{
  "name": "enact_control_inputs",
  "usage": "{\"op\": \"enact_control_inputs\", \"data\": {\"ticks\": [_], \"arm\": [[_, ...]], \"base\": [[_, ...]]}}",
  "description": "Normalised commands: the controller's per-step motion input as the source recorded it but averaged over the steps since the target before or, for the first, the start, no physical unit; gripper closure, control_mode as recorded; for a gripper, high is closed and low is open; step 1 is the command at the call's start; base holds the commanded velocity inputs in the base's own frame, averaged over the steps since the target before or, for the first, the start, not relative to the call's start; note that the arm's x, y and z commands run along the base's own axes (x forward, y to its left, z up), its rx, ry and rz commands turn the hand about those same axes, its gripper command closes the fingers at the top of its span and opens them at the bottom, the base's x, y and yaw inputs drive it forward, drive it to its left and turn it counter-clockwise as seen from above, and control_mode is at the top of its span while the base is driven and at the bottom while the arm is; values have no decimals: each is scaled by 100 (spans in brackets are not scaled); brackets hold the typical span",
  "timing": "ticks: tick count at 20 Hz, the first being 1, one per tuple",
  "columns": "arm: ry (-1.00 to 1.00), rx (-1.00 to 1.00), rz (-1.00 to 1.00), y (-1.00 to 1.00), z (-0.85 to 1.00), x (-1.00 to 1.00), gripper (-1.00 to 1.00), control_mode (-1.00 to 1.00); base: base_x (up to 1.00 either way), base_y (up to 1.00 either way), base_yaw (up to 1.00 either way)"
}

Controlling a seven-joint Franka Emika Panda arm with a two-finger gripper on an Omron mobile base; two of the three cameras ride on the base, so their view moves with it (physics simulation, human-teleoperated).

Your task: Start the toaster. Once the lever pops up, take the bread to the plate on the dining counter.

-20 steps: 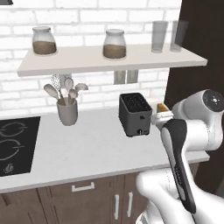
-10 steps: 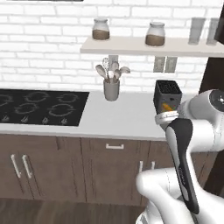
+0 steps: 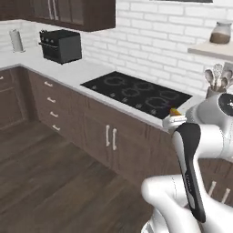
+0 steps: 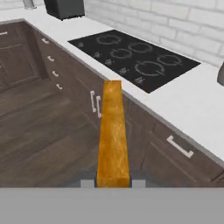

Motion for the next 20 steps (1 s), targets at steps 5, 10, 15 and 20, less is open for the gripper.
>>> {"op": "enact_control_inputs", "data": {"ticks": [5, 10, 15, 20], "arm": [[0, 0, 0, 0, 0, 0, 100, 100], [0, 0, 0, 0, 0, 0, 100, 100], [0, 0, 0, 0, 0, 0, 100, 100], [0, 0, 0, 0, 0, 0, 100, 100]], "base": [[-11, 0, 100], [-11, 0, 100], [-10, 0, 100], [-11, 0, 100]]}}
